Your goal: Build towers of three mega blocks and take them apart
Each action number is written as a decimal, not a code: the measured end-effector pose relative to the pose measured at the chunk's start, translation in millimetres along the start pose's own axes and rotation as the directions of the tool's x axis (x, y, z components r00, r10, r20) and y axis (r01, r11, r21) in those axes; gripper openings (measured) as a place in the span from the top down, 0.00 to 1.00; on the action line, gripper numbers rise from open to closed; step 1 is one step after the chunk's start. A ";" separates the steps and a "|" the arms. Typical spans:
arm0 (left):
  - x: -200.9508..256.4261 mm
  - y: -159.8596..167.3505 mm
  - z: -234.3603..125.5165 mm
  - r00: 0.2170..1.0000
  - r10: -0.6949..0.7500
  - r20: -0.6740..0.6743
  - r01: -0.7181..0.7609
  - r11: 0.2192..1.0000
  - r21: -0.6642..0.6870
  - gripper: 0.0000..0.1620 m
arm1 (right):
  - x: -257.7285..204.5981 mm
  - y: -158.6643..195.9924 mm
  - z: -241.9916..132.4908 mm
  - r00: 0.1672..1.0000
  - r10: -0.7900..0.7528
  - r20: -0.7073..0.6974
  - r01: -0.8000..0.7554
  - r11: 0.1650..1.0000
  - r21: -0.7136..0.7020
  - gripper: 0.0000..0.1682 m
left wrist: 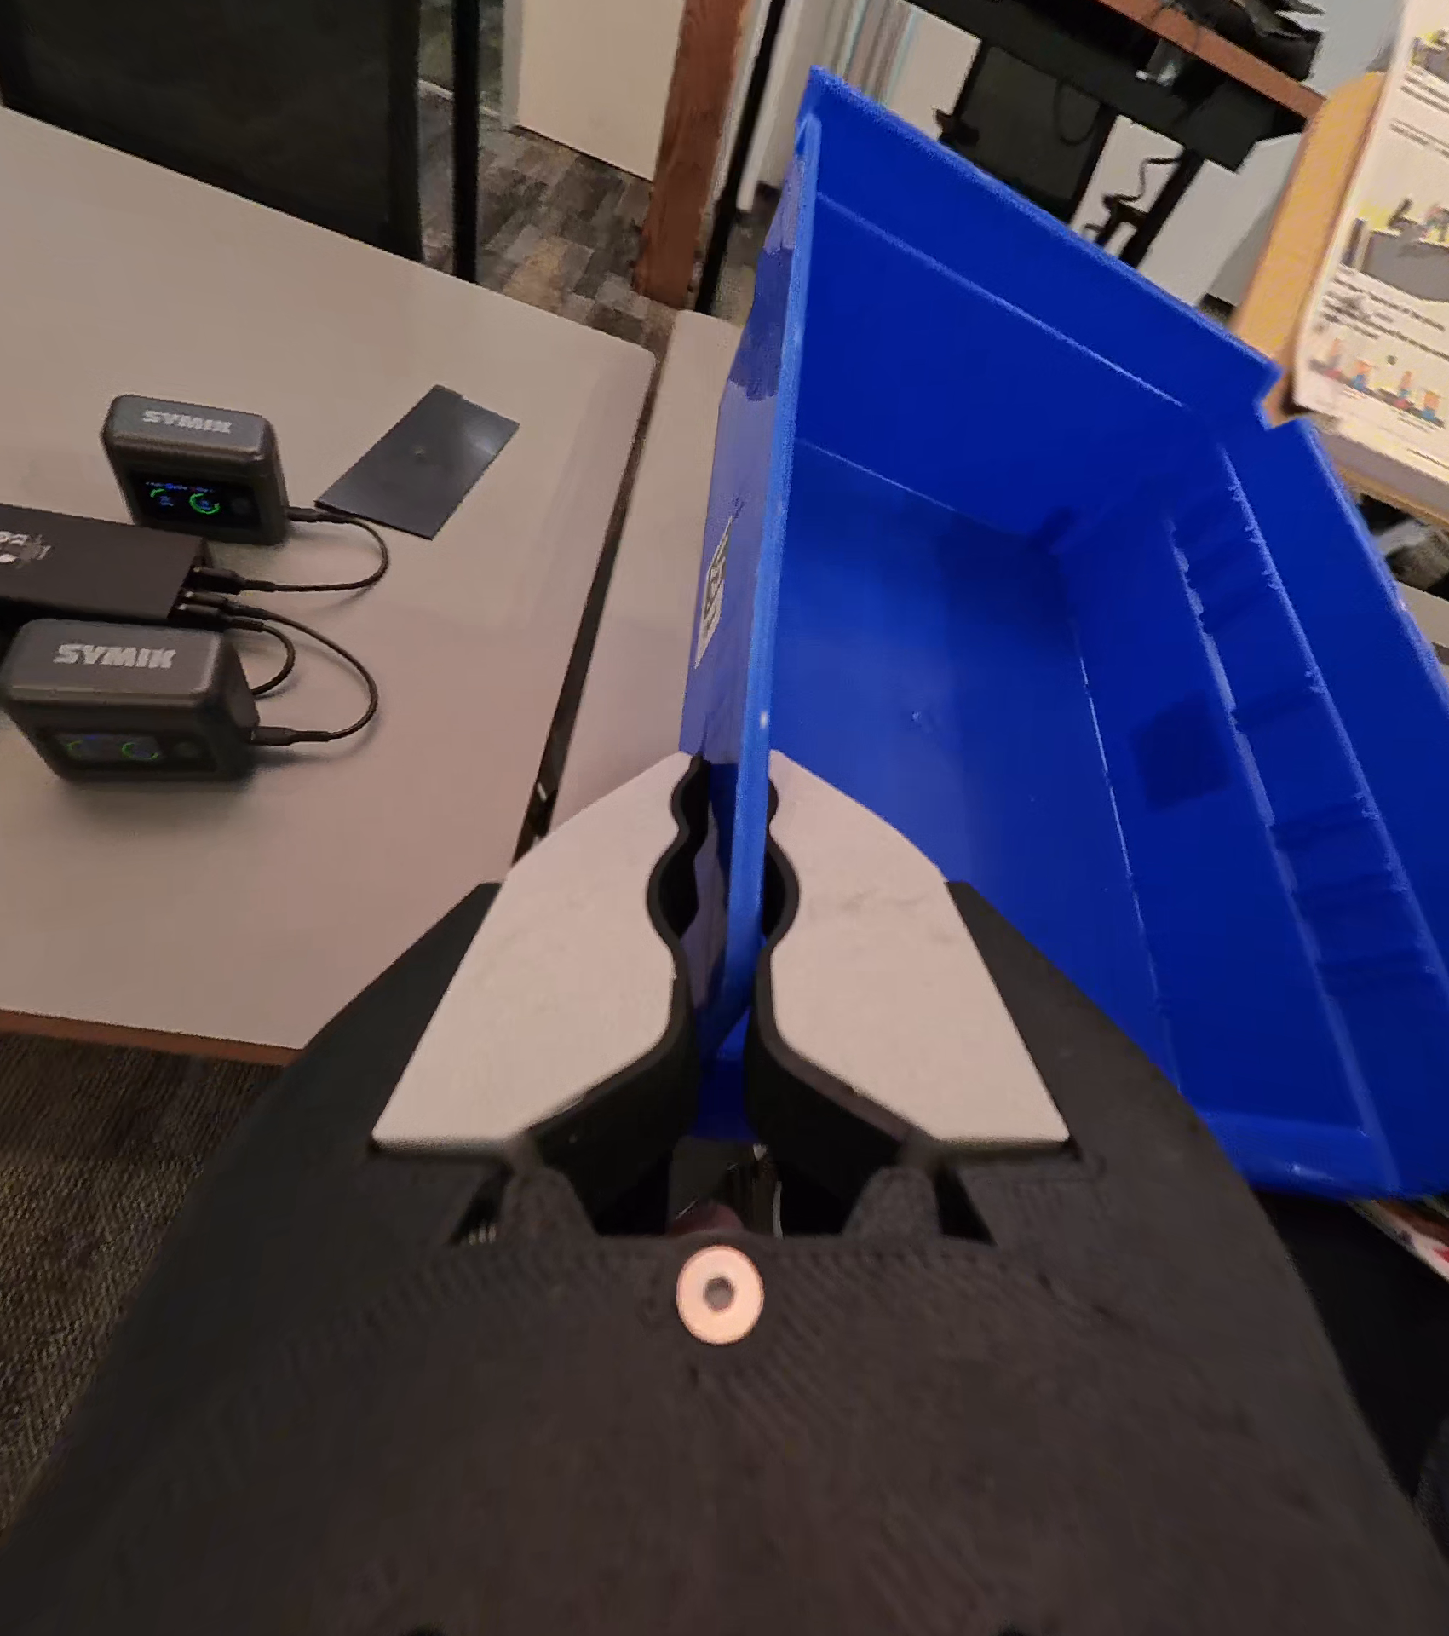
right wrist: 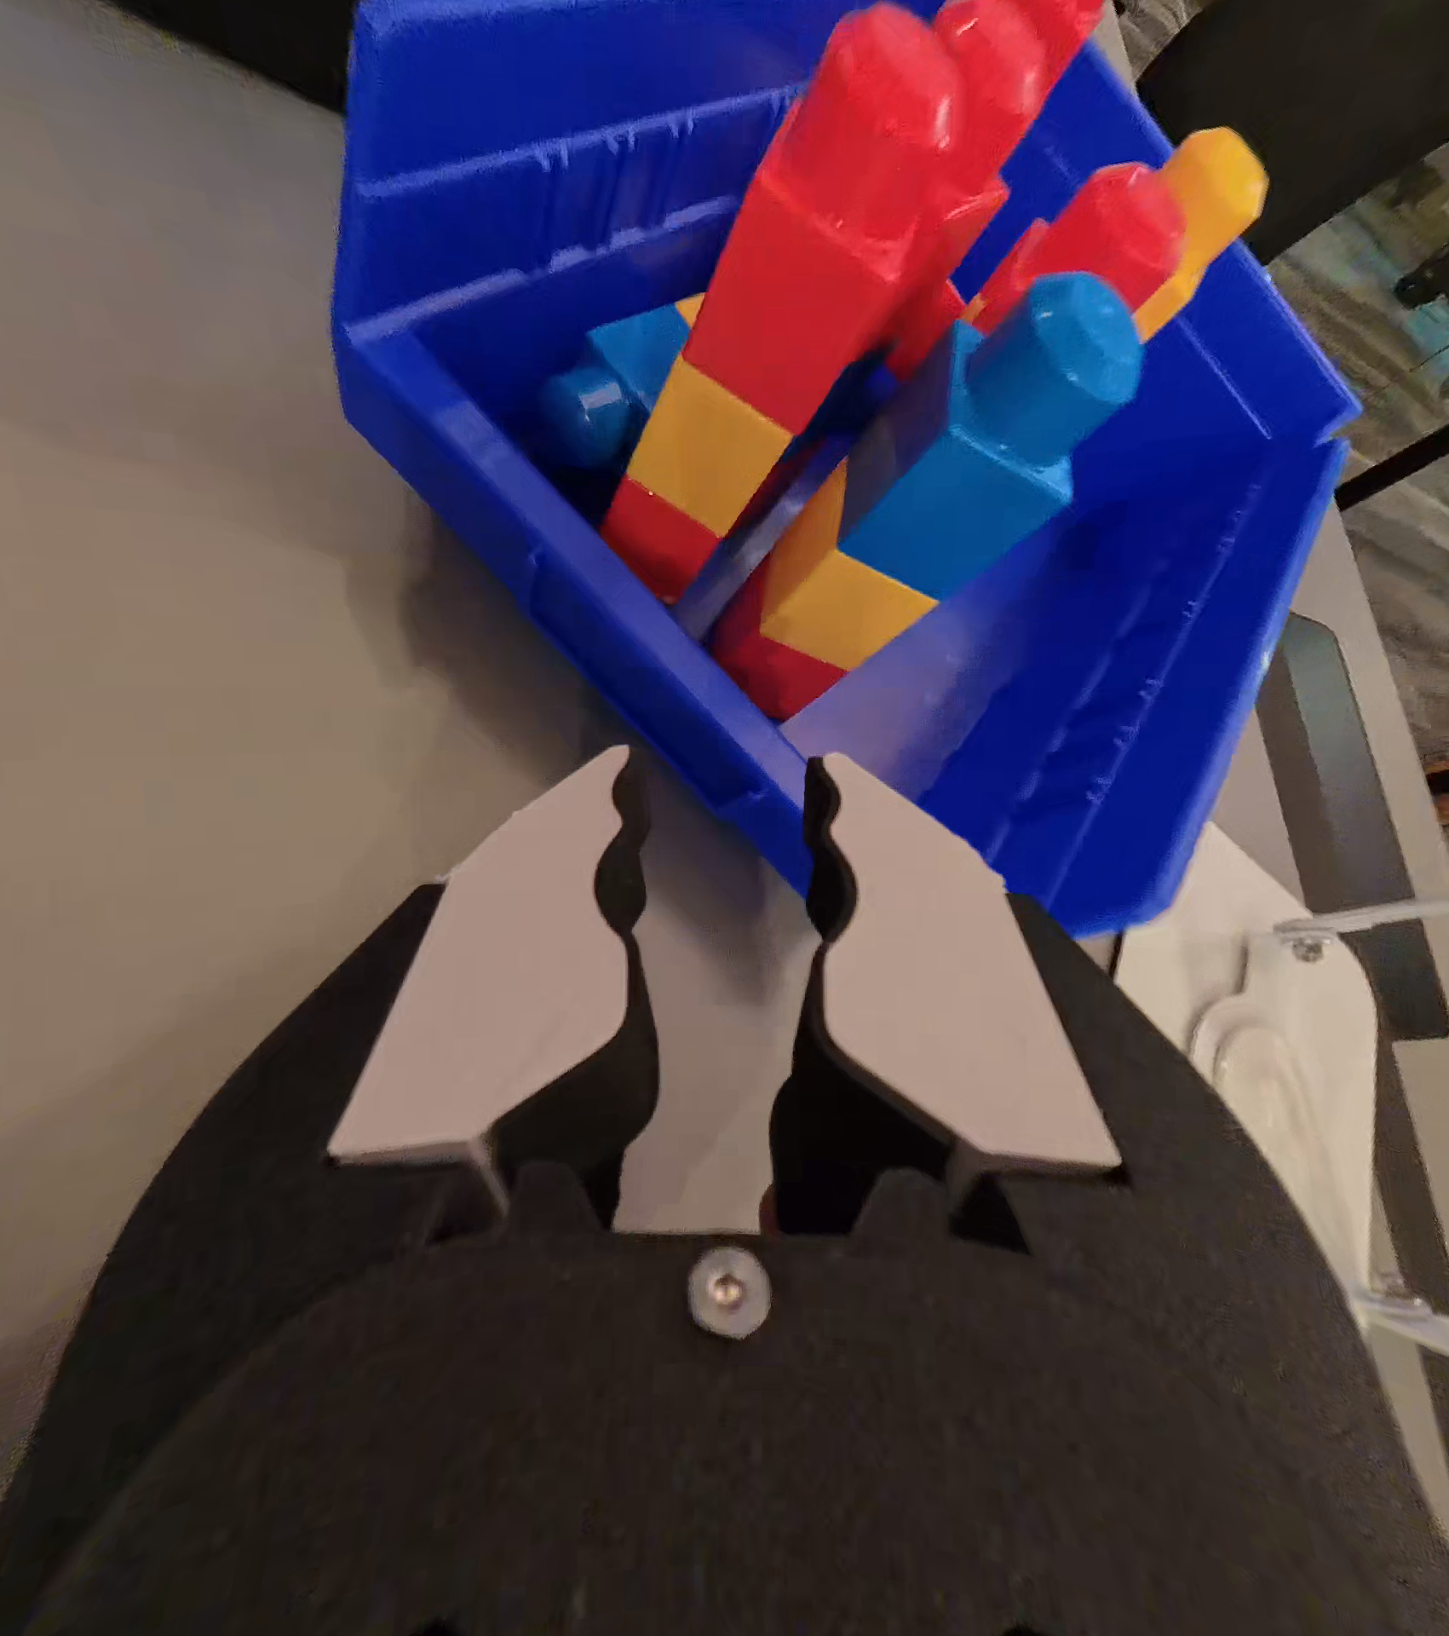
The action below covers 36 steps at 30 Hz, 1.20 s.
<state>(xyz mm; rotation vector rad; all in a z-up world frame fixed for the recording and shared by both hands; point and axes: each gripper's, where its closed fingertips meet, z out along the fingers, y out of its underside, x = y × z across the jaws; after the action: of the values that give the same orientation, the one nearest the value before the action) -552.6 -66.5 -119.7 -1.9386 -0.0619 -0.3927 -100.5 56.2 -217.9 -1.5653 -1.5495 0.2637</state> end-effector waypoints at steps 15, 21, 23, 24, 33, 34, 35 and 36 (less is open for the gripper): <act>82.3 15.7 -20.5 0.923 0.214 -0.320 -0.248 0.966 -0.068 0.96 | -2.6 -35.5 81.4 1.000 0.004 0.005 -0.004 1.000 0.019 0.84; 106.2 22.1 -13.5 0.891 0.248 -0.379 -0.299 0.951 -0.080 0.96 | 4.3 -64.0 100.8 0.997 0.069 0.038 -0.071 0.996 0.055 0.82; 116.9 26.3 -9.0 0.882 0.247 -0.402 -0.307 0.948 -0.090 0.96 | 6.3 -69.8 84.3 0.994 0.093 0.054 -0.097 0.991 0.094 0.82; 122.8 28.7 -6.1 0.876 0.247 -0.414 -0.310 0.946 -0.093 0.96 | 6.5 -69.5 71.8 0.992 0.112 0.065 -0.119 0.987 0.110 0.82; 207.6 67.9 54.8 0.794 0.240 -0.559 -0.397 0.900 -0.178 0.96 | 8.4 8.7 -91.4 0.867 0.478 0.143 -0.494 0.862 0.114 0.79; 219.3 72.8 64.8 0.786 0.235 -0.571 -0.404 0.895 -0.187 0.96 | 9.3 16.9 -111.1 0.845 0.517 0.134 -0.532 0.838 0.123 0.78; 230.8 77.8 75.6 0.783 0.227 -0.579 -0.407 0.891 -0.201 0.96 | 10.4 24.6 -130.5 0.819 0.559 0.125 -0.573 0.808 0.136 0.78; 243.2 82.5 86.7 0.779 0.214 -0.590 -0.405 0.889 -0.212 0.96 | 10.9 32.2 -148.6 0.792 0.600 0.116 -0.611 0.778 0.145 0.77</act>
<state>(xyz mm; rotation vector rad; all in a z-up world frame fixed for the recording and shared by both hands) -283.5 -54.3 -149.8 -2.0348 0.7503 -0.7625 26.9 7.7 -149.4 -1.8880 -0.9801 0.7972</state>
